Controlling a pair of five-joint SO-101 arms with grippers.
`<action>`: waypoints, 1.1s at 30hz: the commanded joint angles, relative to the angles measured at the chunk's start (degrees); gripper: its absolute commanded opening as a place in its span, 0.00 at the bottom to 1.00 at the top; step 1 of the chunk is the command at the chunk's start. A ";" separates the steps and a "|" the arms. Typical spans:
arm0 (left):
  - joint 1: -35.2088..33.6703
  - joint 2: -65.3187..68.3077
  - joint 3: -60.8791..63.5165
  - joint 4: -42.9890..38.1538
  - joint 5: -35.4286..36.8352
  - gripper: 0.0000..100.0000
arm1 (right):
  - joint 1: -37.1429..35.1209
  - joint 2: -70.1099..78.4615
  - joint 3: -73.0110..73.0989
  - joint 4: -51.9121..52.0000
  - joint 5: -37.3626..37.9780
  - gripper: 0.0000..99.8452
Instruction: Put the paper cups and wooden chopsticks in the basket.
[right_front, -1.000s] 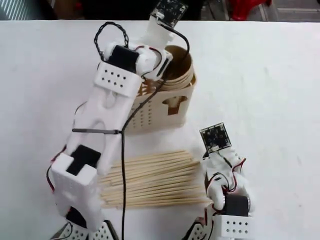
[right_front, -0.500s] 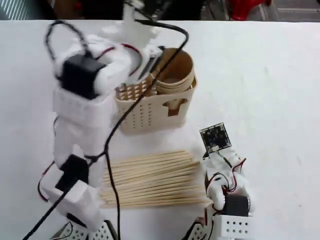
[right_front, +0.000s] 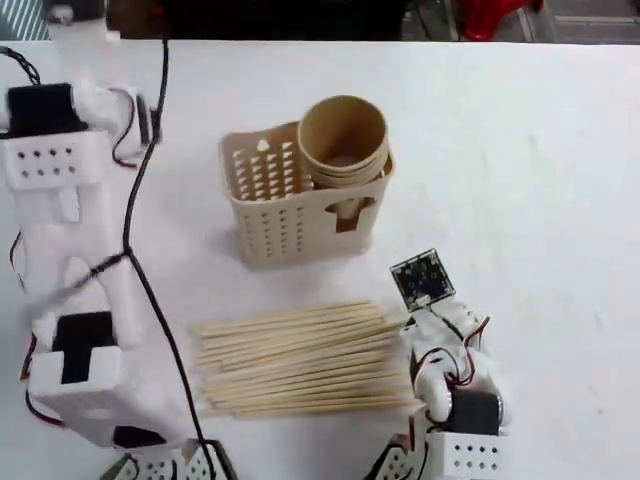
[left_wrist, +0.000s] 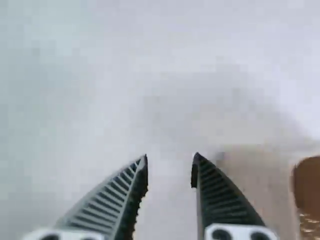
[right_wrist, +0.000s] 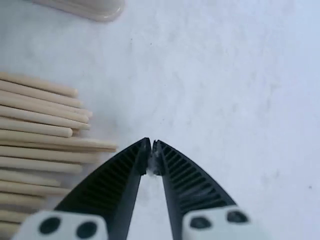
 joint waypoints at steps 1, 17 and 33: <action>-2.95 -2.07 24.18 -11.43 2.11 0.16 | 0.13 0.57 -5.63 0.75 1.05 0.02; -2.77 -12.44 56.79 -41.58 15.30 0.16 | -28.97 56.40 -45.63 4.00 1.23 0.02; -6.55 -13.32 56.70 -43.69 15.03 0.16 | -44.44 93.58 -53.63 0.22 15.65 0.15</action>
